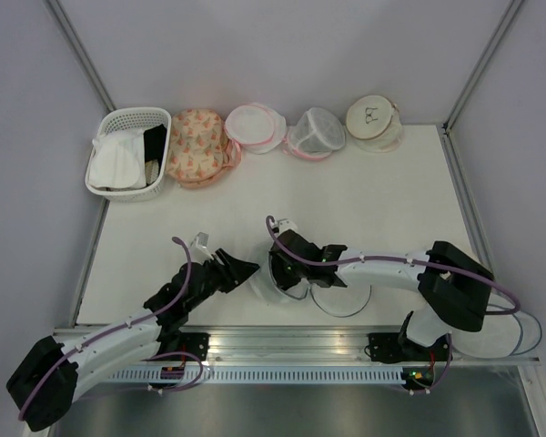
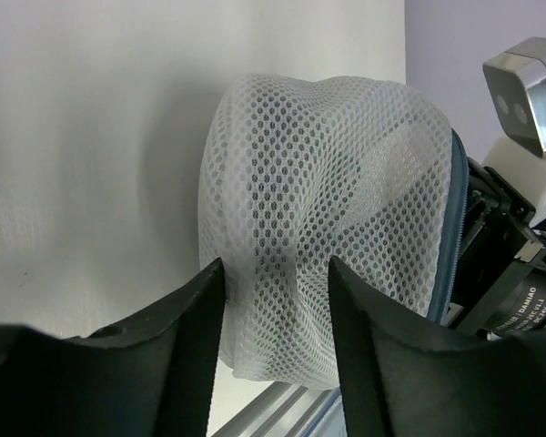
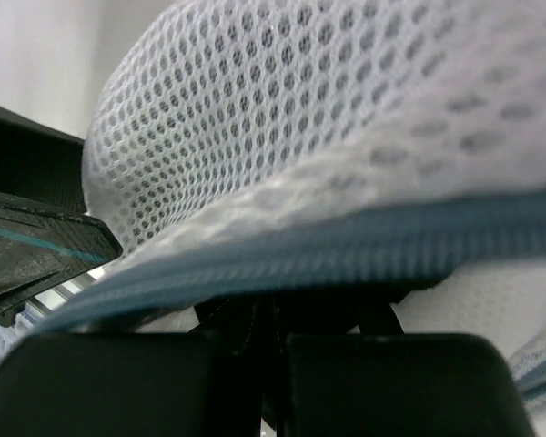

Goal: Unzip the laundry bag and remove the bra

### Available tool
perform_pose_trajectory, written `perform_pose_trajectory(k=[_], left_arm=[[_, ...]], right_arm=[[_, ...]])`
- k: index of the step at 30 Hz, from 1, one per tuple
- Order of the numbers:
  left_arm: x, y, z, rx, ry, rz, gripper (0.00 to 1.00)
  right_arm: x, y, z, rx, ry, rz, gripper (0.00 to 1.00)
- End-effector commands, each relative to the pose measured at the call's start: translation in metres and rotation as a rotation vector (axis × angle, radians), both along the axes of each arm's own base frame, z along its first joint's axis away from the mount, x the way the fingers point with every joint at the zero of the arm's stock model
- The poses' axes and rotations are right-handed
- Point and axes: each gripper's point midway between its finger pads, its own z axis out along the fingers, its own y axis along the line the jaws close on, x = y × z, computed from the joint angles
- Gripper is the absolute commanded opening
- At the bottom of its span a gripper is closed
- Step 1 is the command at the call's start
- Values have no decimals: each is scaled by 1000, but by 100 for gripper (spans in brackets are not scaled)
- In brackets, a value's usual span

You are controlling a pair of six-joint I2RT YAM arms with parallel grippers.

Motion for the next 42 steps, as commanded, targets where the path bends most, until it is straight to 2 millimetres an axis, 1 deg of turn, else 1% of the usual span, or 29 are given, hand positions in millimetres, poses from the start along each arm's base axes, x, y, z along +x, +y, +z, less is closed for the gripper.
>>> perform_pose_trajectory(k=[1,5,7,9,11,12,13,14,15,16,17,18,20,21,23,24,27,28,30,31,32,35,38,41,42], left_arm=[[-4,2,-5,-34,1,4,56],[-4,4,-6,-27,3,11,56],[-5,5,-8,-21,8,12,49],[-5,5,-9,-18,11,12,41],[-4,6,-11,-13,17,17,35],[-7,9,-20,1,31,17,34],[-7,9,-21,3,33,19,33],[-7,9,-21,4,33,20,32],[-7,9,-23,7,38,21,31],[-8,10,-24,8,39,21,31],[-7,9,-23,6,37,21,29],[-7,9,-24,8,39,21,29],[-7,9,-25,9,42,22,29],[-8,10,-25,10,43,22,28],[-7,10,-25,11,43,23,29],[-7,10,-26,13,46,25,29],[-7,10,-27,16,50,27,30],[-8,11,-28,17,51,27,30],[-8,11,-29,21,55,29,30],[-8,11,-29,21,57,29,30],[-8,11,-30,21,61,30,30],[-8,12,-32,23,68,35,30],[-8,12,-34,26,73,37,29],[-8,13,-35,28,77,41,29],[-8,13,-35,29,77,42,29]], right_arm=[[4,-5,20,22,-55,-15,1],[3,-11,31,25,-66,-29,0],[4,-14,37,26,-77,-38,0],[4,-18,50,33,-93,-42,1],[7,-26,65,23,-123,-62,0],[8,-30,70,12,-137,-73,1],[9,-43,74,-30,-154,-92,0],[10,-49,76,-55,-164,-103,0],[14,-51,87,-65,-182,-115,0],[15,-58,90,-92,-193,-130,1],[17,-77,87,-174,-208,-168,0],[20,-82,93,-195,-223,-188,1],[20,-101,93,-270,-231,-221,0],[25,-108,97,-288,-256,-255,0],[23,-118,102,-296,-266,-278,1],[26,-122,106,-299,-283,-300,1],[27,-132,122,-281,-313,-338,0],[29,-139,131,-274,-339,-363,0],[32,-144,147,-254,-369,-388,0],[33,-151,156,-255,-395,-409,0],[35,-151,169,-233,-414,-419,0],[38,-162,196,-206,-470,-451,0],[40,-169,231,-117,-526,-483,0],[39,-175,260,-36,-571,-500,0],[38,-177,274,-4,-593,-499,1]])
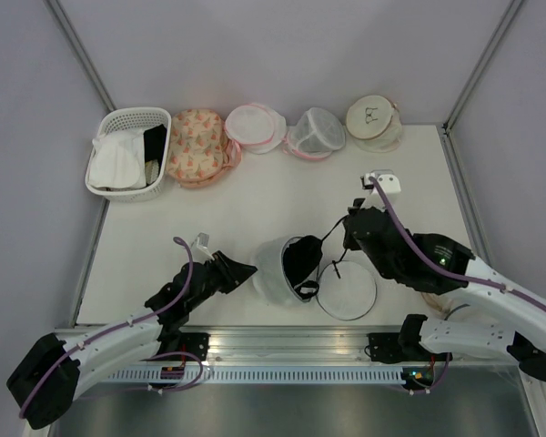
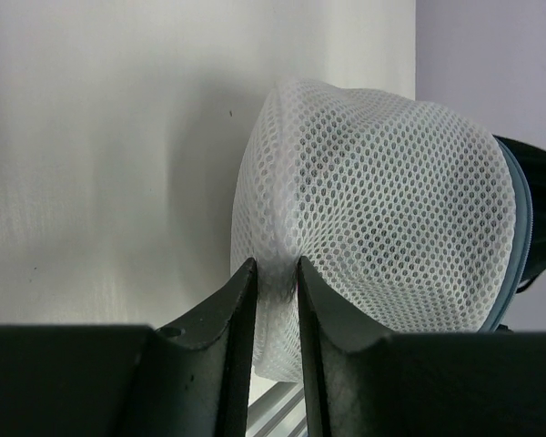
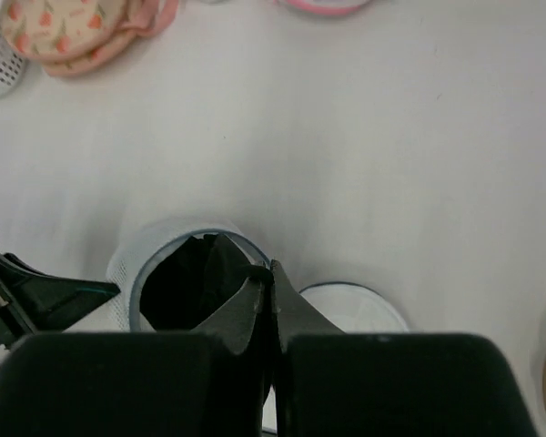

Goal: Unzip the laundry bag and remove the bra

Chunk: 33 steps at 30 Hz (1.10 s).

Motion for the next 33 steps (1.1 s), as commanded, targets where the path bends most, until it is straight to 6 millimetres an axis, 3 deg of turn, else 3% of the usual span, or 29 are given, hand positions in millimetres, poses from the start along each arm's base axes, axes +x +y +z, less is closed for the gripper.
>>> perform_pose_trajectory(k=[1,11,13,14,16,17,18,21,23,25,29,31,32,33], left_arm=[[-8,13,-32,29,62,36,29],[-8,10,-31,25,61,22,29],[-7,8,-25,27,47,13,37],[-8,9,-27,37,52,13,48],[-3,7,-15,52,41,16,58],[1,9,-7,48,22,36,67],[-1,15,-14,90,52,47,71],[6,21,10,96,3,90,79],[8,24,25,89,-16,104,86],[10,18,60,12,-88,90,91],[2,-13,129,-150,-158,-47,100],[1,-34,157,-179,-174,-142,100],[-12,-51,181,-234,-236,-268,99],[-9,-66,187,-205,-267,-342,99]], right_arm=[[2,-16,47,57,-115,-23,0],[1,-26,126,176,-298,30,0],[1,-19,132,166,-303,59,0],[2,-16,132,160,-301,68,0],[2,-14,137,172,-316,79,0],[2,-15,140,180,-325,79,0],[2,-18,146,190,-343,72,1],[1,-28,161,203,-386,48,0],[-1,-24,166,200,-406,93,1],[-4,-16,170,193,-417,147,1],[-17,11,172,198,-414,322,1],[-24,25,172,211,-411,408,0],[-25,30,170,201,-408,434,0],[-30,36,169,202,-398,476,0]])
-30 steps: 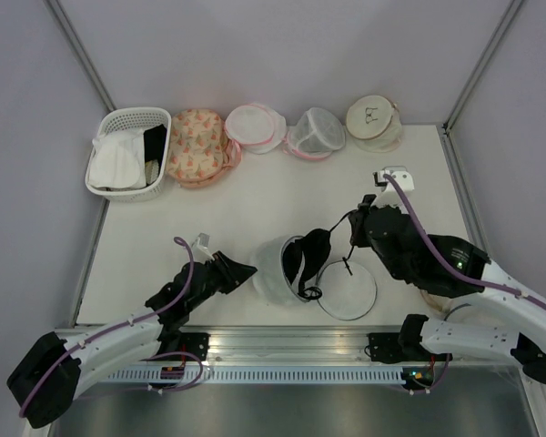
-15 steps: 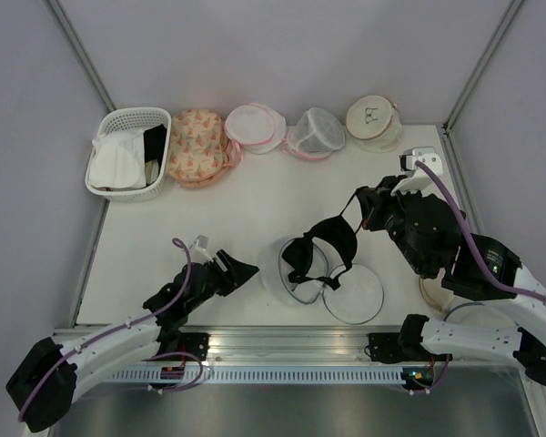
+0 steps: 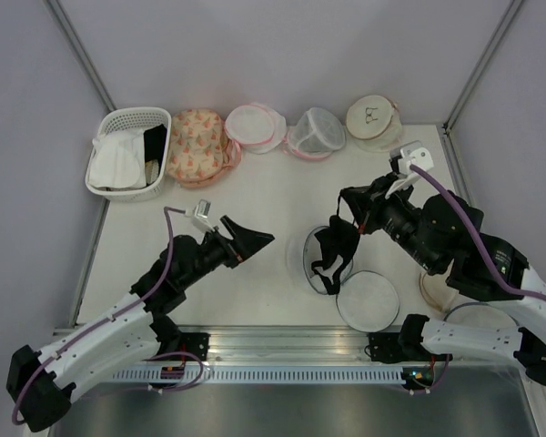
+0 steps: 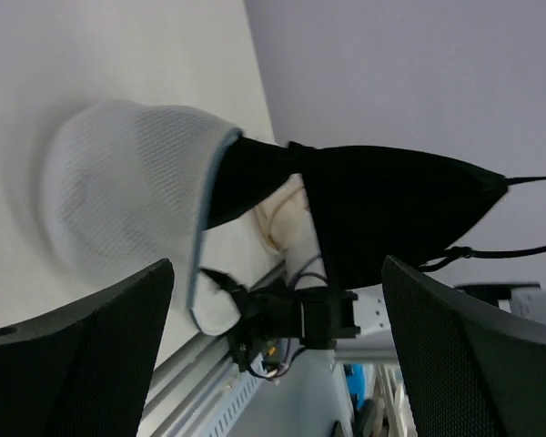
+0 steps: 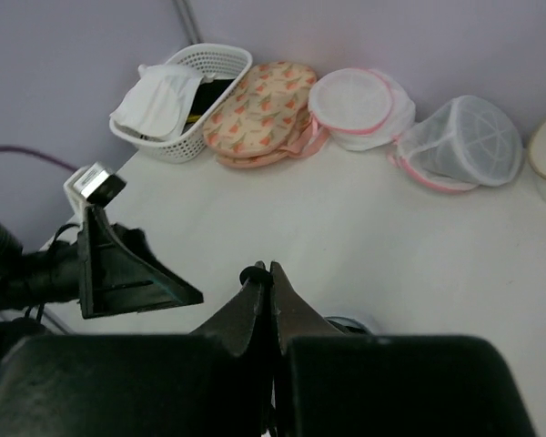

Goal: Unzip the laundry bag and remove the bra

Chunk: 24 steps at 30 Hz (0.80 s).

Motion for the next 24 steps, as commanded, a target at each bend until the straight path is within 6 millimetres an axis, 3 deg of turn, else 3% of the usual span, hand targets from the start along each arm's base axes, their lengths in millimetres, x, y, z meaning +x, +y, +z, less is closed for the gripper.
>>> perform_pose_trajectory(k=[1,2,3,9,14,16,17,24], left_arm=[[-19,-51,62,-50,-196,-326,97],[-30,-60,67,-42,-239,-428,95],[-27,-66,74,5,-329,-463,94],[-12,-66,33,252,-554,-505,94],[-18,-87,10,218,-414,-655,95],[-26,-99,25,119,-389,-717,94],[-29,-104,22,90,-368,-747,93],[-39,-107,38,102,-635,-797,91]], right_arm=[[-17,26,19,9,-50,182,0],[-18,32,15,-11,-45,209,0],[-22,37,14,-17,-40,241,0],[-29,47,12,-35,-20,308,1],[-40,56,6,-51,-2,385,0],[-44,61,1,-67,5,422,1],[-45,61,-1,-69,8,430,0],[-51,64,-8,-98,25,470,1]])
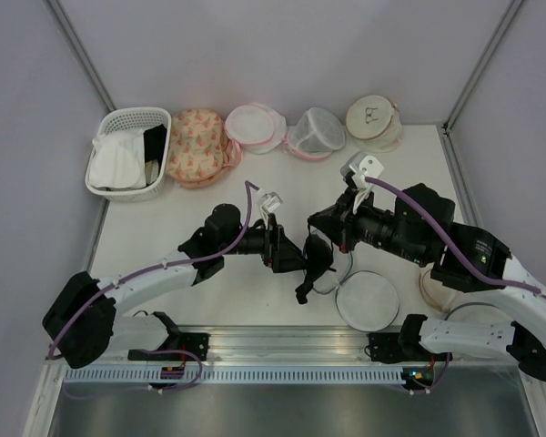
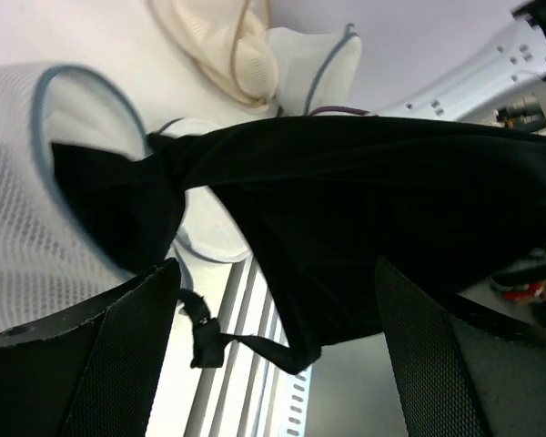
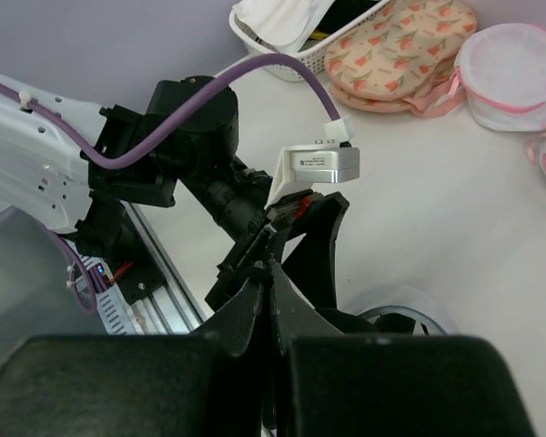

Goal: Unzip the laundry bag and remove the bra

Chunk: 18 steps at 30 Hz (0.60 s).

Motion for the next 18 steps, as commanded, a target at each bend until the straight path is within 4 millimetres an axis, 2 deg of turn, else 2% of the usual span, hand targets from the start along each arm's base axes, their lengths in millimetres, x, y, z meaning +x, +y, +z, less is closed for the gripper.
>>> perform_pose_trajectory(k=[1,3,6,7,9,11,12,14,15,18], left_arm=[[-13,-4,49,-150,-272,-119,89],[-16,-4,50,-165,-322,-153,89],[-25,-8,44,-168,-306,-248,88],[-23,-12,33,-143,-261,-257,88],[-15,-19,26,-103,-156,-235,89],[5,-31,14,-29,-29,-161,88],[12,-32,-1,40,52,-109,86],[12,-36,-7,50,138,-103,86],[12,-39,4,-5,102,-113,86],[17,-36,3,-1,21,-23,87]], right_arm=[[-9,4,12,14,-17,62,0],[-12,7,11,12,-8,82,0],[-14,13,7,5,9,105,0],[-13,14,6,2,10,103,0],[-13,14,7,3,9,103,0],[-13,13,8,0,6,103,0],[-13,12,6,-4,7,103,0],[-14,11,4,-10,9,104,0],[-14,10,4,-10,9,103,0],[-15,9,4,-6,6,103,0]])
